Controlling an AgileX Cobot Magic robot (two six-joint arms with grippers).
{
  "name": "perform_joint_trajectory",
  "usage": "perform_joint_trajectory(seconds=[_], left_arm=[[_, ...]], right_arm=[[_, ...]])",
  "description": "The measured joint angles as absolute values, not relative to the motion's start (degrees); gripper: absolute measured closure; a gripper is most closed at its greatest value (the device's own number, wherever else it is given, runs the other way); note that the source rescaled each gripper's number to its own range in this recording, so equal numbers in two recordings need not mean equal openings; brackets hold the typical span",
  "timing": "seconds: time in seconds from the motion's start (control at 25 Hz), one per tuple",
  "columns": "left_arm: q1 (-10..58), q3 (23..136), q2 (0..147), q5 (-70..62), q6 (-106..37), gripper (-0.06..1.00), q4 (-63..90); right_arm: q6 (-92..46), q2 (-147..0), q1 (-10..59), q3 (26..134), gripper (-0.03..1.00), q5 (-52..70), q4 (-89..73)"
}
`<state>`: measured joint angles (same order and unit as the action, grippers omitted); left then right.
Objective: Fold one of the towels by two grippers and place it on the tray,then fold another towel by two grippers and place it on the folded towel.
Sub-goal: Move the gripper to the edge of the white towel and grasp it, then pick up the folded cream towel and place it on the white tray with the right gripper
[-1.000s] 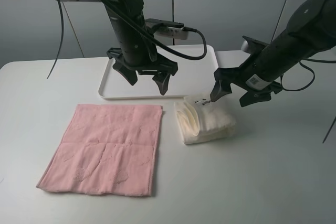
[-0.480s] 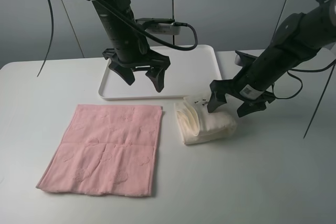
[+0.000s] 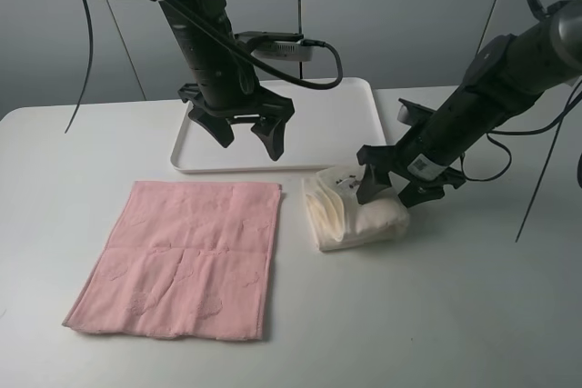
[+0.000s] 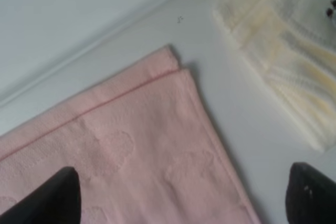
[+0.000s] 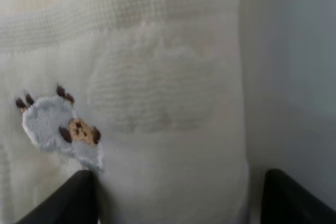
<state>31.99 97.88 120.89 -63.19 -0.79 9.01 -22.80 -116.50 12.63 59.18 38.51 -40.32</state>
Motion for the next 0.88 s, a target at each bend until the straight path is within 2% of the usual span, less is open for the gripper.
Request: perform_joint_trajectory(seconds=[0.28, 0.4, 0.44, 0.88], left_arm=[[31.99, 97.88, 120.89, -63.19, -0.79, -0.05, 9.01], [31.99, 97.88, 120.89, -63.19, -0.79, -0.05, 9.01], [31.99, 97.88, 120.89, -63.19, -0.79, -0.05, 9.01], [31.99, 97.88, 120.89, -64.01, -0.35, -0.05, 9.01]], right_arm=[[-24.93, -116.61, 12.63, 59.18, 0.6, 38.72, -41.24], [-27.12, -116.61, 12.63, 59.18, 0.81, 39.08, -41.93], [-28.11, -116.61, 12.63, 59.18, 0.84, 39.17, -42.7], [-33.91, -115.72, 12.63, 59.18, 0.84, 44.13, -49.02]])
